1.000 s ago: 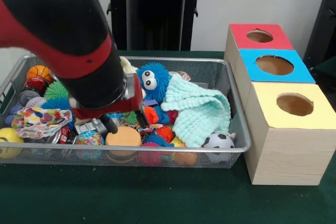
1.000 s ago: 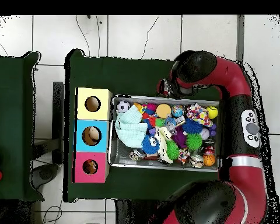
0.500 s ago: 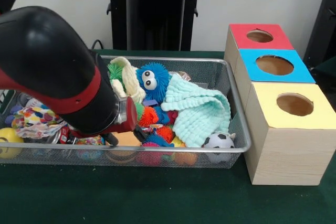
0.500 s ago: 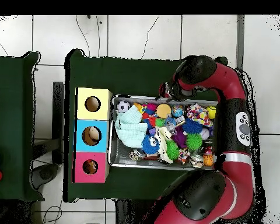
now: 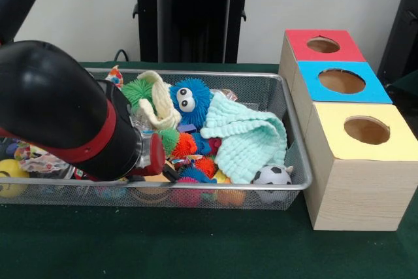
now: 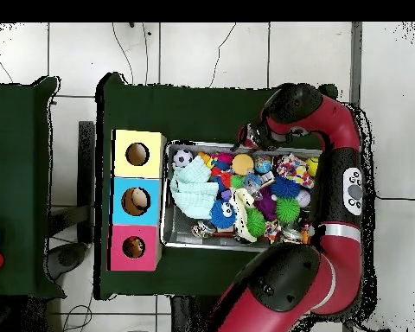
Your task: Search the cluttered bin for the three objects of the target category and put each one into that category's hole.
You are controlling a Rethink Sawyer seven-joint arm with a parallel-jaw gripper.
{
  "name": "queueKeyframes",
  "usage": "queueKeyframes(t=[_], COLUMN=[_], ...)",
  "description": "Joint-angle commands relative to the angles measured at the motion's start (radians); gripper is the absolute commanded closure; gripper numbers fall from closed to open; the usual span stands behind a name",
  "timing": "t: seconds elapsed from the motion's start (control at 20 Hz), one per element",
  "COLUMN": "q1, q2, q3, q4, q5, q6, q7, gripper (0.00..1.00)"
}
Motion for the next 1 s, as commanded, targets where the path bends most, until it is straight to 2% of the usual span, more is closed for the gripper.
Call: queueKeyframes(t=[0.05, 0.55, 1.0], q1=[0.005, -0.006, -0.037], q2=[0.115, 0.137, 0.14], q3=[0.007, 0.014, 0.042], q4=[-0.068, -0.19, -0.264], q5=[-0.096, -0.176, -0.267], q6=[-0.041, 0.097, 0.159], q7=[-0.267, -0.411, -0.555], gripper=[0.0, 0.0, 0.0])
